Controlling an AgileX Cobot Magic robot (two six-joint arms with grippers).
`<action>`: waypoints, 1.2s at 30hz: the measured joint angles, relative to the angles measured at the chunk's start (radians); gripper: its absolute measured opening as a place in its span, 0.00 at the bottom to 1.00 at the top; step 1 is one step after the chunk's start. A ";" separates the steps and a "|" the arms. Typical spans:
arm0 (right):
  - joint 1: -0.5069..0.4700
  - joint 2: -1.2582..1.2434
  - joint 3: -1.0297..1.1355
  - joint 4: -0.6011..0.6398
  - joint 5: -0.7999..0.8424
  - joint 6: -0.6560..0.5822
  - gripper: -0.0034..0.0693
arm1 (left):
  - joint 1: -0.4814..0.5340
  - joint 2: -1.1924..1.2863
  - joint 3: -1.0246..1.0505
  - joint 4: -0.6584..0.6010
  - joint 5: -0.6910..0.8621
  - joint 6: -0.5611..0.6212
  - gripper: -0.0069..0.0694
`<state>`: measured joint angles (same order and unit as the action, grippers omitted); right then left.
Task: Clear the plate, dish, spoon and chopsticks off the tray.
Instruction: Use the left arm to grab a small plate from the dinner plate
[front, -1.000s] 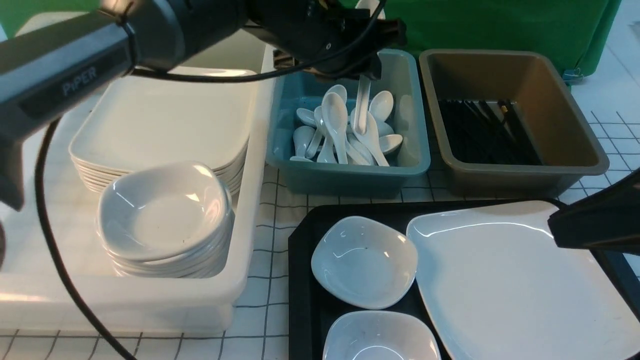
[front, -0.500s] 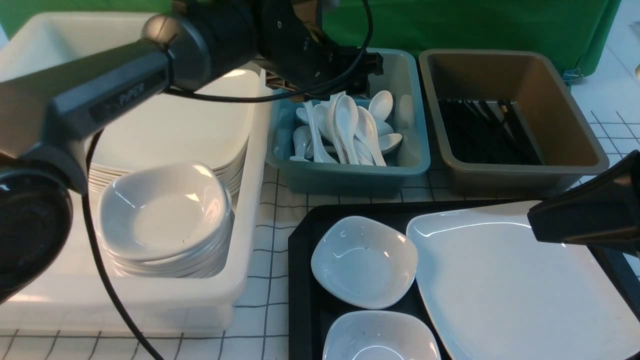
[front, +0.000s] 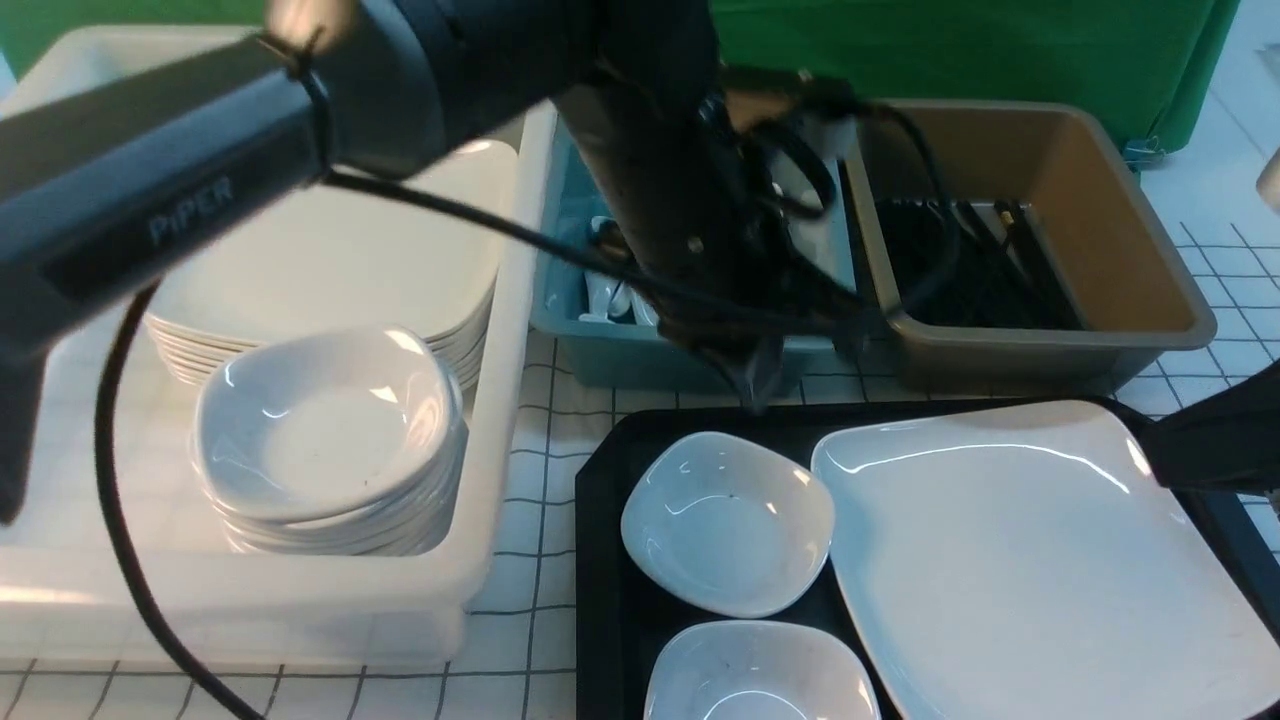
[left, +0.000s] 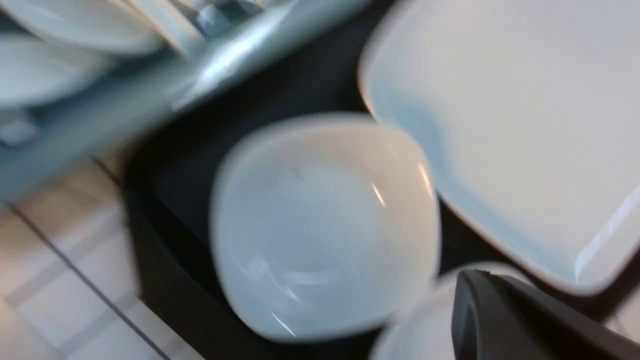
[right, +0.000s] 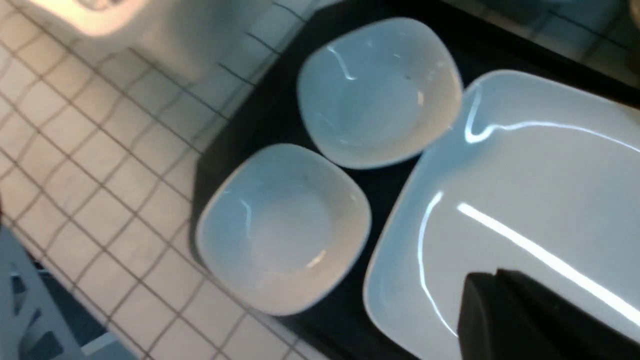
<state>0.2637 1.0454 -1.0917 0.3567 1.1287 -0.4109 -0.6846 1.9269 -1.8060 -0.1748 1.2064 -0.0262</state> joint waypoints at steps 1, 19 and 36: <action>0.000 0.000 0.000 -0.044 0.010 0.031 0.05 | -0.042 -0.013 0.060 0.020 0.005 -0.007 0.09; 0.000 0.000 0.000 -0.062 0.010 0.071 0.05 | -0.128 0.013 0.386 0.153 -0.168 -0.058 0.67; 0.000 0.000 0.000 -0.021 0.023 0.071 0.05 | -0.128 0.113 0.387 0.089 -0.178 -0.051 0.58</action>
<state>0.2637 1.0454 -1.0917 0.3353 1.1520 -0.3397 -0.8130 2.0401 -1.4191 -0.0856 1.0289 -0.0774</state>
